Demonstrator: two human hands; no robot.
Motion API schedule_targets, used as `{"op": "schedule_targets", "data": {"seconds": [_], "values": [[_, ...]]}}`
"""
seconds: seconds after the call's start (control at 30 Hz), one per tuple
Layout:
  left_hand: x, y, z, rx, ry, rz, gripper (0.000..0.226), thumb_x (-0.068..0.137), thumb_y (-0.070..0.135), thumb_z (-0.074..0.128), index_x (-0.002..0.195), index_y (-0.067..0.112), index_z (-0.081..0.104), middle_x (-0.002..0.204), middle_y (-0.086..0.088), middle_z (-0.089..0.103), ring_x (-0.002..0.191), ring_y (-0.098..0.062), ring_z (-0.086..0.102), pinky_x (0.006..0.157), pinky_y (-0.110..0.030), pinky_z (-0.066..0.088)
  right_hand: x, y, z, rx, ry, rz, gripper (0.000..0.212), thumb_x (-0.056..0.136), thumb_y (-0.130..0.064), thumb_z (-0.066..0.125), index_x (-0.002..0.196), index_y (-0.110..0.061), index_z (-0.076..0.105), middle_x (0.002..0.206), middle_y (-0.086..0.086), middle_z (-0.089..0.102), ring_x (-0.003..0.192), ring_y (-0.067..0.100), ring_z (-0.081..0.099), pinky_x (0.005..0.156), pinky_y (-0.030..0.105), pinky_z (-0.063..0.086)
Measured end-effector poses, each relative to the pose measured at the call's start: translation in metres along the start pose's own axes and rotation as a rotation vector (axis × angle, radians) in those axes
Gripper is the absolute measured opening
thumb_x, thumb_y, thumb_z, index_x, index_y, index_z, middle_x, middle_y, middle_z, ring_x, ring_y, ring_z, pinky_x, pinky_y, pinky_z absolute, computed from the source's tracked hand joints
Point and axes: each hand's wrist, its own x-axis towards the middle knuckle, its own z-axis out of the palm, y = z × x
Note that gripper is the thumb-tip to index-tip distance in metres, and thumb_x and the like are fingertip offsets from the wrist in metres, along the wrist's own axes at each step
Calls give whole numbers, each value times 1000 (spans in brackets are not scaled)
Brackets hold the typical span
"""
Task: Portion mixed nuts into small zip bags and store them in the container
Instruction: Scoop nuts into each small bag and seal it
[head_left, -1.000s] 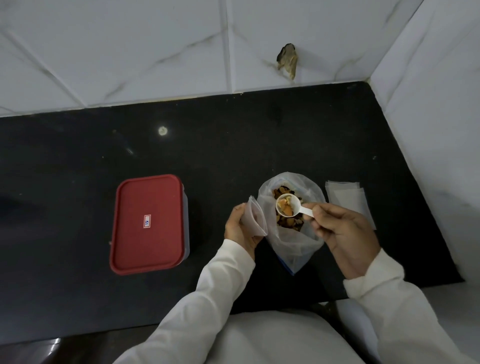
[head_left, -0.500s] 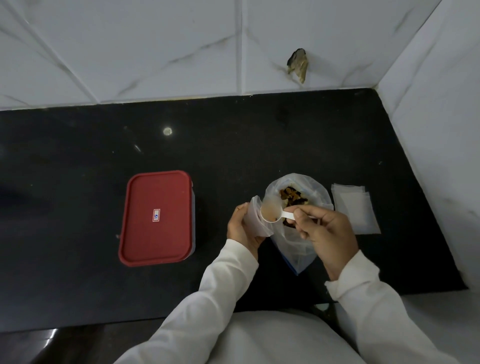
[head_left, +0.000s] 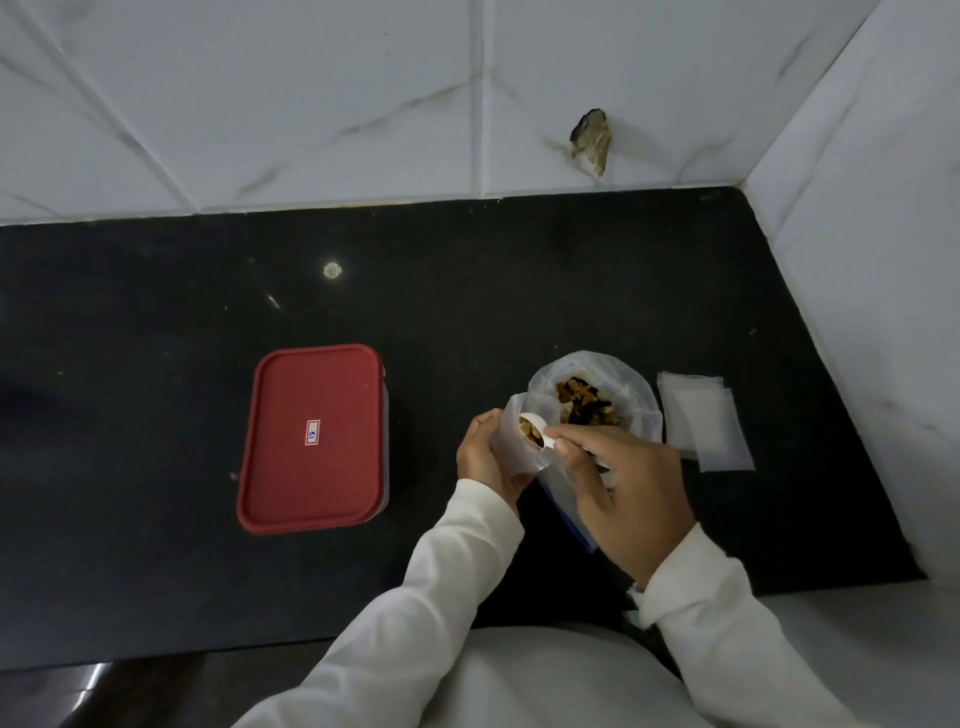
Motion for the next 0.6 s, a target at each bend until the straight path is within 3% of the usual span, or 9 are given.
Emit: {"op": "schedule_targets", "data": {"seconds": [0.1,0.23,0.3,0.43,0.53,0.6], "values": [[-1,-1,0,-18,-51,2,39,84,36,63,116,17,69,113,-15,67,95,-31,64,70,-36,56,-2,-2,0,-50,8,-52,30,92,-27,54,101,-7,74,90,2,75,81,12,70,68,31,60],[-7,-2,4,-65,-115,1,40,86,37,61,120,16,66,106,-12,67,85,-27,65,67,-32,55,-5,-5,1,-152,24,-131,19,85,-9,62,99,-4,74,83,5,73,73,17,68,63,32,60],[-8,-1,5,-65,-130,12,41,85,38,64,120,17,65,103,-10,67,80,-24,65,65,-31,54,-5,-9,-2,-211,27,-200,21,84,-8,60,98,-3,74,83,8,73,73,20,69,63,33,60],[-7,-3,6,-39,-163,-26,57,71,46,72,120,17,64,94,-8,67,79,-23,65,70,-33,52,-5,-14,-8,-298,-18,-278,38,67,15,74,102,-2,74,89,8,75,76,25,68,65,33,59],[-11,-2,5,-52,-152,-45,57,79,42,67,127,12,62,86,-7,69,71,-21,67,60,-31,54,-7,-15,-9,-315,1,-296,41,62,13,78,100,-1,74,88,9,75,75,26,69,64,33,60],[-14,0,6,-53,-145,-43,54,85,38,63,130,10,59,83,-7,69,67,-20,68,56,-29,53,-8,-15,-10,-308,39,-310,26,75,4,67,100,-2,74,88,9,74,75,24,69,66,31,59]]}}
